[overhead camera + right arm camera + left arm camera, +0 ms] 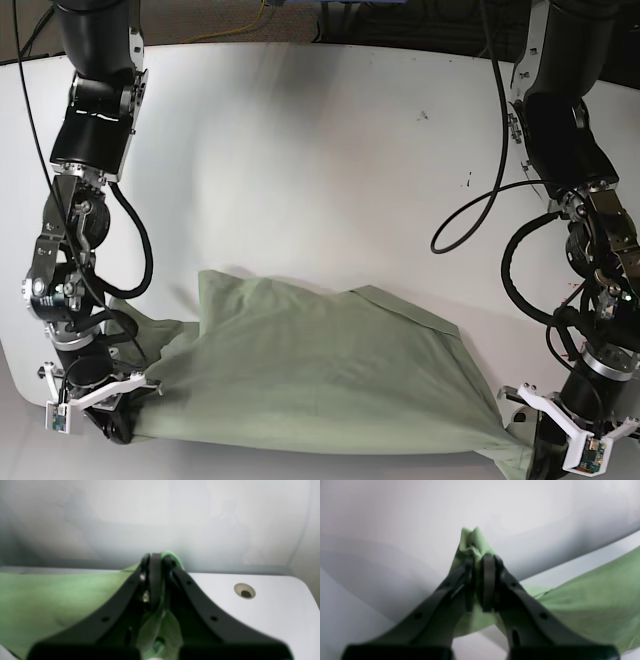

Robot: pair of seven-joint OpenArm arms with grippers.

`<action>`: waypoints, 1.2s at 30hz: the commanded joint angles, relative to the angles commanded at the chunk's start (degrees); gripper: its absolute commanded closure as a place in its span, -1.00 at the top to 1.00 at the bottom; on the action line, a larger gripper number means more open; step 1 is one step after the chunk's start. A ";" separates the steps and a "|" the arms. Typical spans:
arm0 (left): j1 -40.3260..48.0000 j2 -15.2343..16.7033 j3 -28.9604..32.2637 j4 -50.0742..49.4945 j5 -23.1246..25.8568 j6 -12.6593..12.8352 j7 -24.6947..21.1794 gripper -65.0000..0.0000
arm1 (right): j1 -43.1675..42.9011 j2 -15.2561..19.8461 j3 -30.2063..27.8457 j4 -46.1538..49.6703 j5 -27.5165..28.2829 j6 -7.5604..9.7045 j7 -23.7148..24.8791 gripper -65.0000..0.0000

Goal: Layout the t-shirt on the table in an organized manner, then fold the t-shirt properly
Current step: 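Lift the t-shirt with both grippers and pull the grippers apart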

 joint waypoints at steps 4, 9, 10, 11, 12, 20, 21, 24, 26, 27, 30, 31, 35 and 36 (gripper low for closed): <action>-3.08 -0.09 0.00 -2.20 0.00 0.00 1.05 -0.91 | 4.40 0.26 -0.88 -3.87 0.00 0.00 0.00 -1.00; -6.59 -0.18 0.00 -5.89 0.00 0.00 1.23 -0.91 | 9.76 0.26 -1.05 -9.58 -0.09 0.09 0.00 -1.00; -7.38 -0.18 0.00 -6.59 0.00 0.00 1.32 -0.91 | 10.81 0.26 -1.05 -10.73 -0.09 0.09 0.00 -1.00; -8.09 -0.18 0.00 -7.03 0.00 0.00 1.32 -0.91 | 11.78 0.26 -1.05 -11.78 -0.09 0.18 0.00 -1.00; -8.79 -0.18 0.00 -7.38 0.00 0.00 1.32 -0.91 | 12.92 0.26 -1.05 -12.84 -0.09 0.26 0.00 -1.00; -11.52 -0.62 0.00 -8.00 0.00 0.00 1.58 -0.91 | 16.18 0.09 -1.14 -15.56 -0.35 1.67 -0.53 -1.00; -11.34 -0.88 0.00 -7.91 -0.09 0.00 2.20 -0.91 | 16.18 0.00 -1.14 -15.56 -0.35 1.67 -1.67 -1.00; -11.25 -0.97 -0.09 -7.74 -0.18 0.00 5.98 -0.91 | 15.91 -0.18 -1.05 -15.56 -0.09 1.67 -4.40 -1.00; -10.99 -0.97 -0.88 -6.68 -0.18 -0.26 8.53 -0.91 | 14.68 -0.26 -0.97 -15.56 -0.09 1.67 -5.19 -1.00; -10.37 -0.97 -1.32 -5.98 -0.18 -0.26 9.32 -0.91 | 14.15 -0.26 -0.97 -15.47 -0.09 1.67 -5.19 -1.00; -7.56 -0.97 -2.99 -3.25 -0.18 -0.26 10.20 -0.91 | 13.19 -0.26 -0.79 -15.38 -0.09 1.67 -5.27 -1.00; -6.51 -0.97 -3.08 -2.64 -0.26 -0.26 10.20 -0.91 | 13.01 -0.26 -0.79 -15.38 -0.09 1.67 -5.36 -1.00; -3.69 -0.97 -3.16 -1.85 -0.35 -0.44 10.20 -0.91 | 12.84 -0.26 -0.79 -15.38 -0.09 1.67 -5.45 -1.00; -2.99 -0.97 -3.16 -1.85 -0.44 -0.44 10.29 -0.91 | 12.84 -0.26 -0.79 -15.38 -0.09 1.67 -5.54 -1.00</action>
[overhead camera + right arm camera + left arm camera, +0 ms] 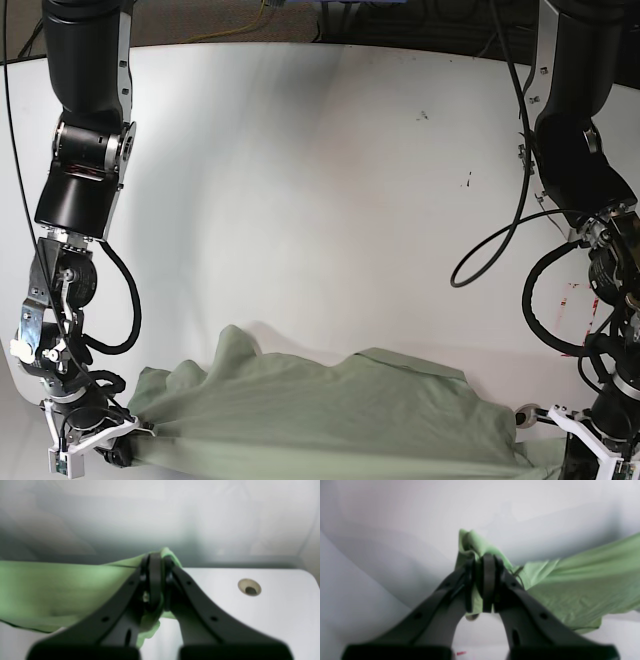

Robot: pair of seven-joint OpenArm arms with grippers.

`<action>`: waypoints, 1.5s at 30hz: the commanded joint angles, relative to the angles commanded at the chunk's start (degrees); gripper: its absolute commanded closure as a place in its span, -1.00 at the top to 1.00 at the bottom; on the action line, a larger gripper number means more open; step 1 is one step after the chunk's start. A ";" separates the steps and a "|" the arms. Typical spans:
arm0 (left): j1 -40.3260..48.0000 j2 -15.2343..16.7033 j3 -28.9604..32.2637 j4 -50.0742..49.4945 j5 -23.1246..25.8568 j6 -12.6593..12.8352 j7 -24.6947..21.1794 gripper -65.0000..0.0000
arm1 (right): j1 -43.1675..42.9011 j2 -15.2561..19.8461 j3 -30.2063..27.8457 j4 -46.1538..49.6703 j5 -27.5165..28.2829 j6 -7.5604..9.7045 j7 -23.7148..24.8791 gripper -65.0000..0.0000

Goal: Layout the t-shirt on the table in an organized manner, then fold the t-shirt properly
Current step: 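Lift the t-shirt with both grippers and pull the grippers apart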

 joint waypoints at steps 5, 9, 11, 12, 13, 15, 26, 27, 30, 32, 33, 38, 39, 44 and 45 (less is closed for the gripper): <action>2.02 0.00 -0.53 0.09 -1.58 0.00 0.00 -0.91 | 0.26 0.44 0.09 0.00 0.00 0.00 -2.11 -1.00; 2.29 0.00 -1.67 0.70 -2.73 0.00 0.09 -0.91 | 0.35 0.53 0.09 0.00 0.00 0.09 -2.20 -1.00; 2.99 0.00 -1.67 1.41 -2.73 0.00 0.09 -0.91 | 0.44 0.53 0.09 0.00 0.00 0.09 -2.20 -1.00; 3.78 0.00 -1.58 1.93 -2.73 0.00 0.09 -0.91 | 0.44 0.53 0.09 0.00 0.00 0.09 -2.20 -1.00; 4.04 0.00 -1.58 2.11 -2.73 0.00 0.09 -0.91 | 0.44 0.53 0.09 0.00 0.00 0.09 -2.20 -1.00; 4.84 0.00 -1.58 3.08 -2.73 0.00 0.09 -0.91 | 0.44 0.53 0.00 0.00 0.00 0.18 -2.20 -1.00; 10.64 0.00 -2.99 4.04 -2.81 0.09 0.09 -0.91 | 0.44 0.09 -0.26 -0.26 -0.35 0.18 -2.29 -1.00; 11.16 0.00 -3.78 4.04 -2.81 0.09 0.09 -0.91 | 0.44 0.00 -0.26 -0.26 -0.44 0.18 -2.29 -1.00; 11.52 0.00 -4.75 3.87 -2.81 0.09 0.09 -0.91 | 0.18 -0.35 -0.26 -0.26 -0.44 0.18 -2.29 -1.00; 11.52 0.00 -4.75 3.87 -2.81 0.09 0.09 -0.91 | 0.18 -0.88 -0.26 -0.26 -0.53 0.18 -2.29 -1.00; 11.60 0.00 -4.75 3.87 -2.81 0.09 0.09 -0.91 | 0.18 -0.97 -0.26 -0.26 -0.53 0.18 -2.29 -1.00; 12.66 0.00 -4.84 4.04 -2.81 0.09 0.09 -0.91 | -0.44 -0.97 0.00 -0.09 -0.44 0.18 -2.29 -1.00; 12.84 0.00 -4.66 4.04 -2.81 0.09 0.09 -0.91 | -1.05 -0.97 0.09 0.00 -0.35 0.18 -2.29 -1.00; 13.36 0.18 -4.57 4.13 -2.90 0.00 0.09 -0.91 | -4.13 -0.97 0.26 4.40 -0.09 -0.09 -2.29 -1.00; 13.63 0.18 -4.57 4.13 -2.90 0.00 0.09 -0.91 | -4.66 -1.05 0.26 4.92 -0.18 -0.09 -2.29 -1.00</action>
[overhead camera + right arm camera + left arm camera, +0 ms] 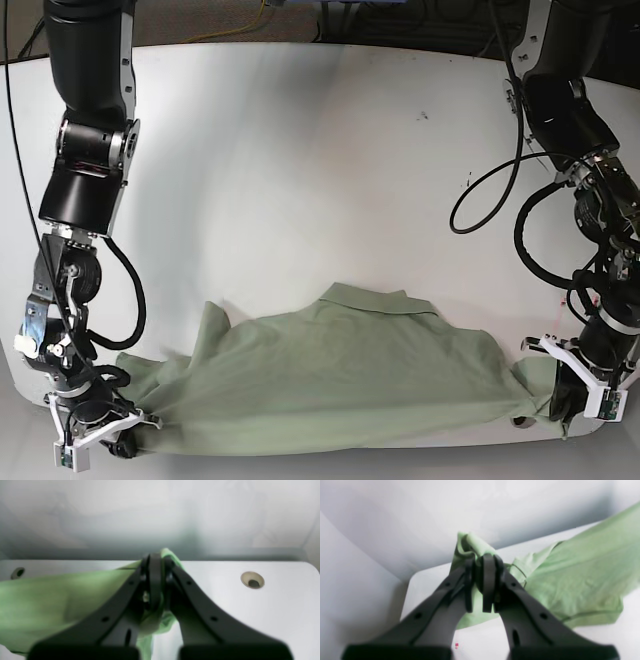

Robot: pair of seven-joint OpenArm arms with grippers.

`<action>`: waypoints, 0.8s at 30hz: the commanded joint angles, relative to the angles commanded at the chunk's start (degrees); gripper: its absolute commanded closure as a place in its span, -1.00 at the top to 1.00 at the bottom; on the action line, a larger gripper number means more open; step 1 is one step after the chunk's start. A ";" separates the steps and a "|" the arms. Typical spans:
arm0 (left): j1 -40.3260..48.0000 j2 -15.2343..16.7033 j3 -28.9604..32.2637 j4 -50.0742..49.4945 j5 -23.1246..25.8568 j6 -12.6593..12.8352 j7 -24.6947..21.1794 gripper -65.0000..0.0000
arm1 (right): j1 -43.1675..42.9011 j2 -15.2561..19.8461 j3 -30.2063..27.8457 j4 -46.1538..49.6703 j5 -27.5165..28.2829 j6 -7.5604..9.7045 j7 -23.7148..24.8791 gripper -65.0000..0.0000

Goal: Layout the t-shirt on the table in an organized manner, then fold the t-shirt properly
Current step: 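Lift the t-shirt with both grippers and pull the grippers apart, then drag the stretched t-shirt with both grippers across the table, laying it flat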

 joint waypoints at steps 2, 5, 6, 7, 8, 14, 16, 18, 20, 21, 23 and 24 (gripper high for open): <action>1.85 0.26 0.00 0.00 0.00 0.00 0.00 -0.91 | -2.90 -0.44 1.05 2.29 -0.26 0.00 0.00 -1.00; 4.66 2.02 -0.09 1.14 0.00 0.00 0.00 -0.92 | -7.38 -0.70 3.08 4.66 0.09 0.00 0.00 -1.00; 5.45 2.29 -0.09 1.49 0.00 0.00 0.00 -0.92 | -8.35 -0.97 3.43 5.54 0.09 0.00 0.00 -1.00; 6.95 2.46 -0.09 1.93 0.00 0.00 -0.09 -0.92 | -10.02 -1.58 3.96 6.77 -0.26 0.00 0.00 -1.00; 8.00 2.46 -0.09 2.29 0.00 0.00 -0.18 -0.92 | -10.99 -2.02 4.40 7.74 -0.26 0.00 0.00 -1.00; 13.54 2.81 -0.18 2.81 0.00 0.00 -0.26 -0.92 | -18.99 -3.87 5.71 12.75 -0.35 0.00 0.00 -1.00; 15.56 3.52 -0.26 3.60 0.00 0.00 -0.26 -0.92 | -21.80 -4.48 5.80 14.68 -0.35 0.00 0.00 -1.00; 17.32 3.69 -0.26 4.66 0.00 0.00 -0.26 -0.92 | -24.35 -4.92 5.89 16.79 -0.44 0.00 0.00 -1.00; 19.34 3.78 -0.26 5.71 0.00 0.00 -0.26 -0.92 | -27.08 -5.01 5.89 19.08 -0.44 0.00 0.09 -1.00; 20.13 3.78 -0.26 6.24 0.00 0.00 -0.26 -0.92 | -28.31 -5.19 5.89 19.96 -0.44 0.00 0.09 -1.00; 21.80 3.78 -0.26 6.95 0.00 -0.09 -0.26 -0.92 | -30.68 -6.15 5.89 21.27 -0.44 0.00 0.09 -1.00; 22.77 3.78 -0.26 7.30 -0.09 -0.09 -0.26 -0.92 | -32.26 -6.51 5.98 22.42 -0.44 0.00 0.09 -1.00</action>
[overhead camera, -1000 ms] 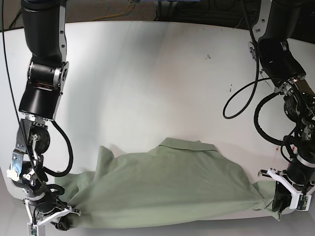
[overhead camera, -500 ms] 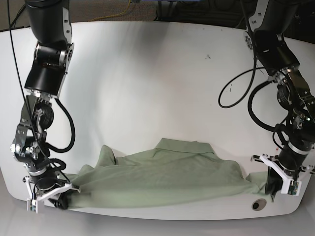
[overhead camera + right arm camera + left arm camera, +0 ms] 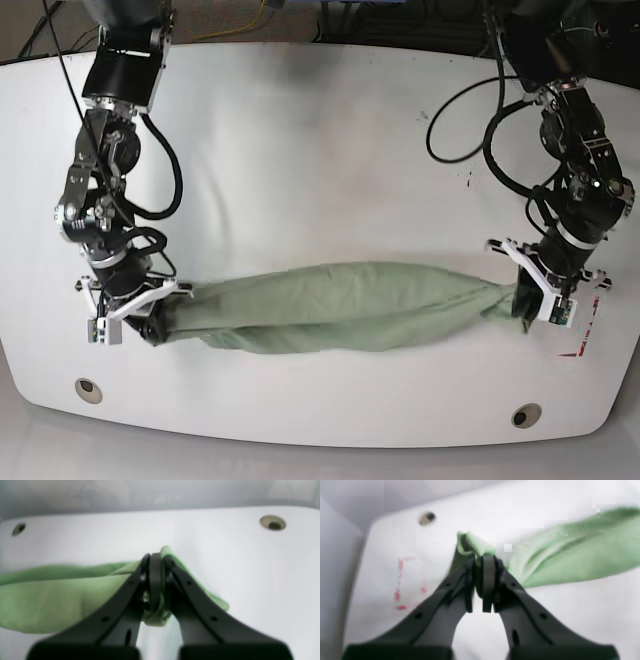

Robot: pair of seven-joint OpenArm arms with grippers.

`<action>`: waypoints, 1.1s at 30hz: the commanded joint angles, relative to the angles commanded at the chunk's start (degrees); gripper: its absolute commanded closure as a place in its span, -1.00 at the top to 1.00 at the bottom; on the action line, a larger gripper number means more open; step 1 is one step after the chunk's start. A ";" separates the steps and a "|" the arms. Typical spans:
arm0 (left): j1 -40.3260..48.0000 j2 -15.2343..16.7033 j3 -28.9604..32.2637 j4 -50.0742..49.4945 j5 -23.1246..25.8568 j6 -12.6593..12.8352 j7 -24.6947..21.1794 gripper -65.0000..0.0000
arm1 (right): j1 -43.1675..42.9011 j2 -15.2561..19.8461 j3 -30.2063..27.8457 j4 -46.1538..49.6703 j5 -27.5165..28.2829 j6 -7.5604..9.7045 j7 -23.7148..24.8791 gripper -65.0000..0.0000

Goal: Layout the t-shirt on the table in an organized manner, then fold the t-shirt properly
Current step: 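Drag the stretched t-shirt with both grippers across the table, laying it flat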

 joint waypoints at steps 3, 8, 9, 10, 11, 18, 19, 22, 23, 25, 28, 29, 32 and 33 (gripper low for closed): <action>2.11 0.00 -0.09 0.26 0.00 -1.23 0.00 -0.92 | -4.22 -0.88 2.29 2.99 0.00 0.00 0.00 -1.00; 7.47 0.00 -0.70 0.70 0.00 -3.52 0.00 -0.92 | -12.04 -1.85 3.52 6.51 0.44 0.00 0.00 -1.00; 8.00 0.00 -0.88 0.70 0.00 -3.52 0.00 -0.92 | -12.75 -1.93 3.78 6.68 0.53 0.00 0.00 -1.00; 9.14 0.00 -1.32 0.70 0.00 -3.60 0.00 -0.92 | -14.42 -2.02 4.22 7.03 0.62 0.00 0.00 -1.00; 9.93 0.00 -1.58 0.70 0.00 -3.60 0.00 -0.92 | -15.56 -2.20 4.48 7.12 0.62 0.00 0.00 -1.00; 15.91 -0.18 -3.08 0.70 0.00 -3.60 0.00 -0.92 | -23.21 -3.34 4.75 8.53 0.62 0.00 0.00 -1.00; 16.53 -0.09 -3.69 0.70 0.00 -3.69 0.00 -0.92 | -23.82 -3.43 4.66 8.53 0.62 0.00 0.00 -1.00; 18.37 -0.26 -5.63 0.62 0.18 -5.54 0.00 -0.92 | -26.11 -5.19 4.75 8.62 0.62 0.00 0.00 -1.00; 18.81 -0.26 -6.15 0.62 0.26 -6.24 0.00 -0.92 | -26.90 -5.45 4.75 8.62 0.62 0.00 0.00 -1.00; 20.04 -0.26 -8.00 0.62 0.26 -7.91 0.00 -0.92 | -28.48 -5.80 4.75 8.62 0.53 0.00 0.00 -1.00; 22.07 -0.35 -10.11 0.62 0.44 -9.41 0.00 -0.92 | -30.59 -5.98 4.66 8.62 0.53 0.00 0.00 -1.00; 22.59 -0.35 -10.64 0.62 0.53 -9.67 0.00 -0.92 | -31.21 -5.98 4.66 8.62 0.53 0.00 0.00 -1.00; 24.88 -1.05 -12.22 0.62 0.53 -9.80 0.00 -0.92 | -32.70 -5.98 4.48 8.53 0.53 0.00 0.00 -1.00; 25.41 -1.23 -12.48 0.53 0.53 -9.80 0.00 -0.92 | -32.97 -5.98 4.48 8.53 0.53 0.00 0.00 -1.00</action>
